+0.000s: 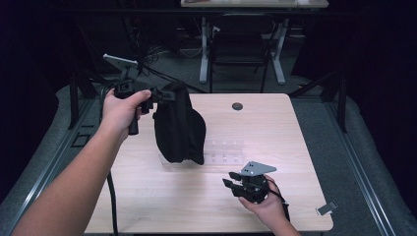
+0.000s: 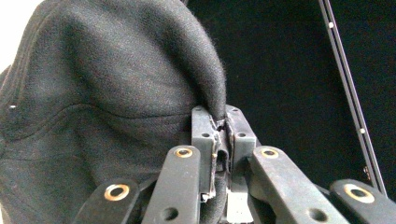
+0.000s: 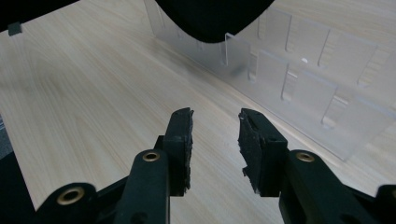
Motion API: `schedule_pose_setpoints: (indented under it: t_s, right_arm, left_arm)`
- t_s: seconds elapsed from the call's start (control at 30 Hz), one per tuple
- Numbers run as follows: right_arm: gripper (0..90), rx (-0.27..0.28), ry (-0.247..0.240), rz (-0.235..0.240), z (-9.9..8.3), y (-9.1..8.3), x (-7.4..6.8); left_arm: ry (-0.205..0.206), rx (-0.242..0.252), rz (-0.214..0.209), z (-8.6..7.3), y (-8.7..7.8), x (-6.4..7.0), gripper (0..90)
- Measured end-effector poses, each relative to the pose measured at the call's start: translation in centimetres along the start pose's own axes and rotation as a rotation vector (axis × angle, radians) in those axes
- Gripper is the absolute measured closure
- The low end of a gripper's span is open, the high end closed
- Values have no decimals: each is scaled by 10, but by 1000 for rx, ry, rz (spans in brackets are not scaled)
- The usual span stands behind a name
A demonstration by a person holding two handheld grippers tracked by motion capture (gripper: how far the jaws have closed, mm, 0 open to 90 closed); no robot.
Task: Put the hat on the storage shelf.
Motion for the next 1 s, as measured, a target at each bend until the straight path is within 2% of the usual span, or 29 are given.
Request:
schedule_pose_setpoints:
  t_s: [0.27, 0.53, 1.0]
  right_arm:
    - [672, 3, -40, -6, 23, 6, -6]
    - [679, 6, -55, -9, 42, 19, -11]
    - [677, 10, -85, 9, 64, 31, -24]
  left_arm:
    - [6, -4, -1, 0, 3, 2, 849]
    - [1, -4, -6, 2, 7, 4, 849]
    - [8, -9, -18, 3, 18, 11, 849]
Point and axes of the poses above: each handheld gripper's, and its own axes: y roughly forward along the jaws, z roughly out of its top, x roughly to its right, the point moved 1 cm from there along y, roughly forward along the jaws, and after that the axes turned 7 degrees about -x, right-handed, at the moved point
